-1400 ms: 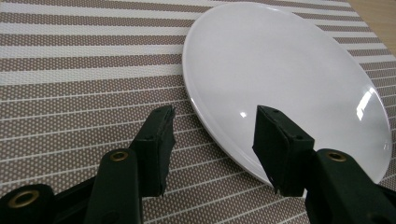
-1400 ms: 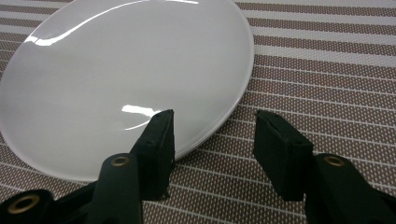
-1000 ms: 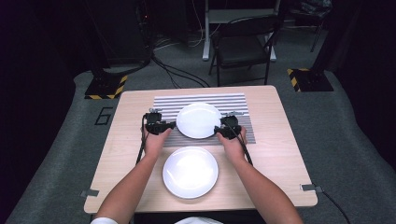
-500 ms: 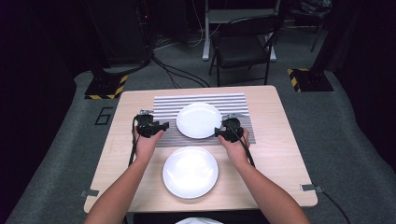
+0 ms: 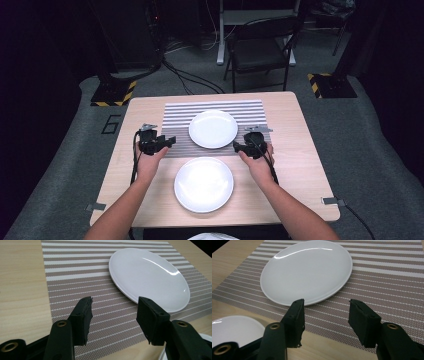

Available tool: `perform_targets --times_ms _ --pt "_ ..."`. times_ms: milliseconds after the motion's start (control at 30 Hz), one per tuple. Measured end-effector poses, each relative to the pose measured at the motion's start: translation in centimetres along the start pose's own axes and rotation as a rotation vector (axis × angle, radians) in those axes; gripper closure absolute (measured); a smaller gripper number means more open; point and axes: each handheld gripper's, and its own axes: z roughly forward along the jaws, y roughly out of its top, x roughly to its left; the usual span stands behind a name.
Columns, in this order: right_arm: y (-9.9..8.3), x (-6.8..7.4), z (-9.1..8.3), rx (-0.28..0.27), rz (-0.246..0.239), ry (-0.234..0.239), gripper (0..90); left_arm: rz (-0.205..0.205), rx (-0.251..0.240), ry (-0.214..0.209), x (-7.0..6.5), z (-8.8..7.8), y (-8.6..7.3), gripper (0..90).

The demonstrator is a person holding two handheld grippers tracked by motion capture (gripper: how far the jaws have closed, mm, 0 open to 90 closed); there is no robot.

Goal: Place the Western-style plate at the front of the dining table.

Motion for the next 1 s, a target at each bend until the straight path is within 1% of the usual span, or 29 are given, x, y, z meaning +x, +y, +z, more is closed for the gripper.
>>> perform_targets --times_ms 100,133,233,300,333,400,467,500,533,567,600,633,700,733,800,833,900,1000 --pt "-0.5 -0.2 -0.8 -0.007 0.004 0.008 46.1 0.009 -0.002 -0.006 0.0 -0.6 -0.4 45.3" --pt "-0.7 -0.3 -1.0 -0.014 0.004 0.009 46.1 0.009 -0.002 -0.014 0.0 -0.9 -0.6 45.2" --pt "-1.6 -0.5 -1.7 -0.024 -0.017 0.003 45.8 0.022 0.0 -0.012 0.1 -1.6 -1.3 44.6" --pt "-2.2 -0.6 -2.2 -0.017 -0.015 0.006 45.7 0.028 0.003 -0.014 0.2 -1.9 -1.7 44.1" --pt "-2.4 -0.7 -2.3 -0.02 -0.026 0.004 45.6 0.03 0.008 -0.014 0.2 -2.0 -1.9 43.9" --pt "-2.9 -0.7 -2.7 -0.026 -0.036 0.004 45.3 0.024 0.011 -0.015 0.3 -2.3 -2.5 43.6" --pt "-3.3 -0.8 -3.1 -0.026 -0.036 0.014 44.9 0.034 0.014 -0.01 0.4 -2.5 -3.0 43.0" --pt "-3.5 -0.8 -3.3 -0.03 -0.028 0.017 44.8 0.037 0.015 -0.006 0.4 -2.6 -3.2 42.7" --pt "-3.7 -0.8 -3.4 -0.028 -0.026 0.022 44.6 0.045 0.023 -0.002 0.3 -2.7 -3.4 42.3" --pt "-3.7 -0.8 -3.4 -0.028 -0.026 0.022 44.6 0.045 0.023 -0.002 0.3 -2.7 -3.4 42.0" --pt "-4.1 -0.8 -3.5 -0.029 -0.038 0.021 44.2 0.055 0.01 0.002 0.3 -2.8 -3.9 41.6" --pt "-4.3 -0.8 -3.5 -0.029 -0.042 0.021 44.0 0.055 0.01 0.002 0.3 -2.8 -3.9 41.5" --pt "-4.7 -0.8 -3.5 -0.031 -0.052 0.025 43.7 0.07 0.017 0.01 0.4 -2.9 -4.6 41.5" --pt "-4.8 -0.7 -3.4 -0.022 -0.057 0.03 43.3 0.082 0.017 0.015 0.4 -2.9 -4.8 41.5" --pt "-5.0 -0.7 -3.4 -0.018 -0.064 0.03 43.2 0.084 0.021 0.015 0.4 -2.8 -5.1 41.5" --pt "-5.4 -0.7 -3.3 -0.024 -0.069 0.026 43.2 0.073 0.036 0.006 0.6 -2.6 -5.6 41.6" --pt "-5.8 -0.7 -3.2 -0.018 -0.069 0.021 43.2 0.072 0.053 0.006 0.8 -2.5 -5.8 41.7" --pt "-6.1 -0.5 -3.0 0.002 -0.089 0.011 43.2 0.073 0.049 0.008 1.0 -2.7 -5.8 41.8"
